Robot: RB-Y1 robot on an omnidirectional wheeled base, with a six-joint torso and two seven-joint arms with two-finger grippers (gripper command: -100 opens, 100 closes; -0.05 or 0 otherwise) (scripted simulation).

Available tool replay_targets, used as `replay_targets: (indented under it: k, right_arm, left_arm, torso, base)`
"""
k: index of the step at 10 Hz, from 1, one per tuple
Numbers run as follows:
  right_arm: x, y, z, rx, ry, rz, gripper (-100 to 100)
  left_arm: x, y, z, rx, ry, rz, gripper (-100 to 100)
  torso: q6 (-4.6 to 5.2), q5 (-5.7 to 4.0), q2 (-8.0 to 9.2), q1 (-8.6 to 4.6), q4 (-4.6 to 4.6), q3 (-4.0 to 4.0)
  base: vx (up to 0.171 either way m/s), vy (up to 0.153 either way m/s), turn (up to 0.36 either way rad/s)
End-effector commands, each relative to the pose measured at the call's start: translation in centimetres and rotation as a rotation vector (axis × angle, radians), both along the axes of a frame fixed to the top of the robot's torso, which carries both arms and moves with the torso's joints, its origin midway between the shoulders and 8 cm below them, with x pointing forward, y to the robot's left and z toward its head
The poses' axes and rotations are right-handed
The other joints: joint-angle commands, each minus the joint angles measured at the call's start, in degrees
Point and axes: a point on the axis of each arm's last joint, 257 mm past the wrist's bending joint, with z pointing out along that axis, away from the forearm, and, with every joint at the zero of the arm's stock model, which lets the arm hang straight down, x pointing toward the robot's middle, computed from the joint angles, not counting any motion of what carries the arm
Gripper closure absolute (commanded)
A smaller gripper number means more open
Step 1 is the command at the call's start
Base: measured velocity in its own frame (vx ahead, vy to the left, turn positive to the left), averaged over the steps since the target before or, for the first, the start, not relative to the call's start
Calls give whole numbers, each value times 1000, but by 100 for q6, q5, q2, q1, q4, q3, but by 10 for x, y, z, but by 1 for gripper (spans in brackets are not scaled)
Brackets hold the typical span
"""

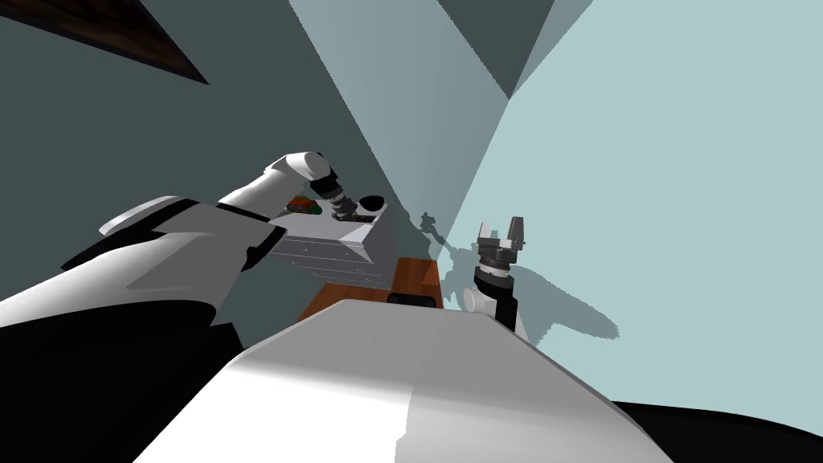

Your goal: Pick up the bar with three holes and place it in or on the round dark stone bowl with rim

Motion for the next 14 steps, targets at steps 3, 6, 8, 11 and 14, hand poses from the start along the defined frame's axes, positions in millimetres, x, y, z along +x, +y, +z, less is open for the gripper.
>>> replay_targets:
  k: [3,6,8,11,14]
  right_arm:
    - [0,0,0,0,0,0,0]
    - [0,0,0,0,0,0,0]
    - [0,0,0,0,0,0,0]
    - [0,0,0,0,0,0,0]
    - [0,0,0,0,0,0,0]
  left_arm:
    - [-12,12,15,12,17,9,100]
    - [-24,23,28,26,34,28,100]
    - [-33,31,36,36,47,48,100]
    - [-48,44,47,47,67,86,100]
    - [-63,57,56,54,90,128,100]
  torso:
    - [1,-1,-13,5,-5,-9]
    - [0,0,-55,21,-18,-35]
    - [-3,3,-63,40,-22,-41]
    - [-9,9,-71,69,-27,-48]
    - [-11,8,-72,52,-30,-50]
  base:
    - [117,-68,-61]
    - [189,-24,-62]
    - [215,24,-94]
    - [201,72,-90]
    - [193,38,-77]
